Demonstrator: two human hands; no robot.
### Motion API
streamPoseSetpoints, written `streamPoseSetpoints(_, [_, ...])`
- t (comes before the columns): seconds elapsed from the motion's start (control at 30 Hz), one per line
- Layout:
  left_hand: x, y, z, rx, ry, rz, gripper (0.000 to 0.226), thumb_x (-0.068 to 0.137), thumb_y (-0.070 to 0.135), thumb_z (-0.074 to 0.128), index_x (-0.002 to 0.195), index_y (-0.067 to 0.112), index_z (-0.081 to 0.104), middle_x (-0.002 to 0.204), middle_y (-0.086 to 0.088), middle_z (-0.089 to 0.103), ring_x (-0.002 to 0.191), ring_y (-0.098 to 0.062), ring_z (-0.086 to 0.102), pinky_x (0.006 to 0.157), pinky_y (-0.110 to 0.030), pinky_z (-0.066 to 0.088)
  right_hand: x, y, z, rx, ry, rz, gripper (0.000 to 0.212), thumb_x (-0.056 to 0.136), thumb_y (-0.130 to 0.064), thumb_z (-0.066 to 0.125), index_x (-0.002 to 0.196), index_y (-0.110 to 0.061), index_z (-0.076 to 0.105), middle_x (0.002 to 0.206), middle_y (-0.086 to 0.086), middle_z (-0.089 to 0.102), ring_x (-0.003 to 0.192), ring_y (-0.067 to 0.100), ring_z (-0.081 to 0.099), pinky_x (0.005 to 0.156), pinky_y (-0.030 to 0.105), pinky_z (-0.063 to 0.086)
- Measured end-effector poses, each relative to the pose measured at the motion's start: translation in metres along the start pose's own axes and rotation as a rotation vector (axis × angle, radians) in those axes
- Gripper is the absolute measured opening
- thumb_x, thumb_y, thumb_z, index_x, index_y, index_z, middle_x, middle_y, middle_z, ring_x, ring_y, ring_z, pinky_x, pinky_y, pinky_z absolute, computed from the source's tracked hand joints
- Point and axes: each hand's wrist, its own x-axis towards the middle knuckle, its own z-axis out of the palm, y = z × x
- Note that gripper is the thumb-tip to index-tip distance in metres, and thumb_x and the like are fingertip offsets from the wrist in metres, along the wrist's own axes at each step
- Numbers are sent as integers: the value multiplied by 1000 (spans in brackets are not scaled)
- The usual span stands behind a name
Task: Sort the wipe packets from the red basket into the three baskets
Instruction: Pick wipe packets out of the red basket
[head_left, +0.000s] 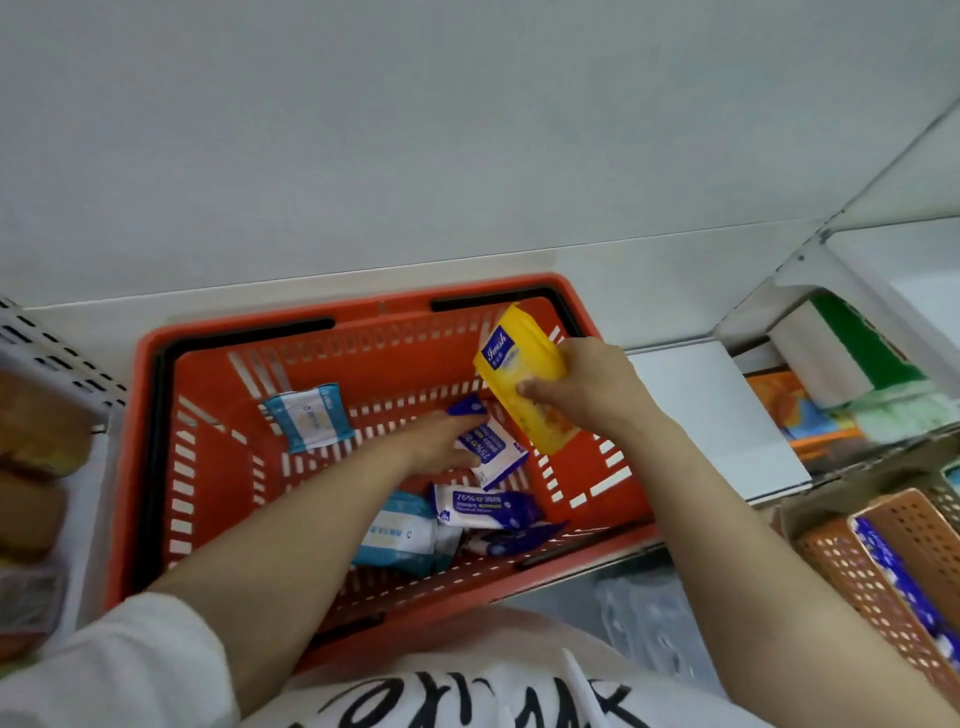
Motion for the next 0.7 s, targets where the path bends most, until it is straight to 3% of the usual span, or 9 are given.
streamPoseSetpoints(0.13, [15, 4, 1, 104, 37, -45, 73, 94, 47, 60, 155, 39, 20, 129, -9, 61, 104, -24, 60, 83, -35, 50, -12, 8, -10, 109, 19, -10, 43, 79, -52, 74, 98, -15, 64, 95, 5, 68, 87, 23, 65, 77, 44, 56])
streamPoseSetpoints(0.27, [7, 4, 7, 307, 120, -123, 57, 89, 48, 65, 141, 36, 46, 135, -7, 55, 119, -28, 53, 89, -34, 44, -19, 14, -17, 168, 19, -10, 42, 78, -53, 75, 97, -17, 65, 92, 3, 68, 85, 22, 65, 74, 42, 56])
streamPoseSetpoints(0.37, [8, 8, 7, 458, 182, -103, 50, 82, 49, 71, 123, 22, 61, 136, -9, 47, 127, -29, 41, 99, -38, 38, -21, 17, -19, 204, 4, -28, 41, 78, -53, 76, 97, -18, 65, 92, 2, 68, 83, 18, 64, 72, 38, 56])
streamPoseSetpoints(0.47, [9, 7, 5, 407, 103, -53, 40, 82, 41, 75, 109, 14, 61, 123, -8, 57, 109, -26, 53, 83, -35, 44, -20, 18, -16, 230, 10, -39, 41, 79, -52, 76, 100, -19, 65, 94, 1, 69, 83, 16, 65, 71, 37, 57])
streamPoseSetpoints(0.53, [5, 5, 5, 375, 94, -58, 50, 81, 32, 79, 119, 14, 53, 121, -9, 60, 107, -27, 57, 76, -33, 43, -20, 17, -16, 255, 14, -42, 41, 79, -51, 76, 101, -19, 64, 95, 0, 69, 83, 16, 65, 69, 35, 57])
streamPoseSetpoints(0.63, [-4, 1, -6, 238, 110, -181, 80, 76, 26, 84, 141, 14, 38, 129, -11, 59, 116, -30, 58, 84, -37, 49, -18, 15, -14, 286, 5, -39, 41, 80, -50, 76, 104, -19, 64, 98, 0, 69, 85, 16, 65, 72, 36, 58])
streamPoseSetpoints(0.7, [-12, -4, -21, 52, 130, -231, 64, 77, 27, 83, 132, 14, 53, 126, -10, 64, 110, -27, 62, 83, -34, 49, -15, 13, -13, 329, -2, -24, 42, 80, -50, 76, 105, -18, 63, 98, 1, 69, 86, 17, 67, 75, 40, 59])
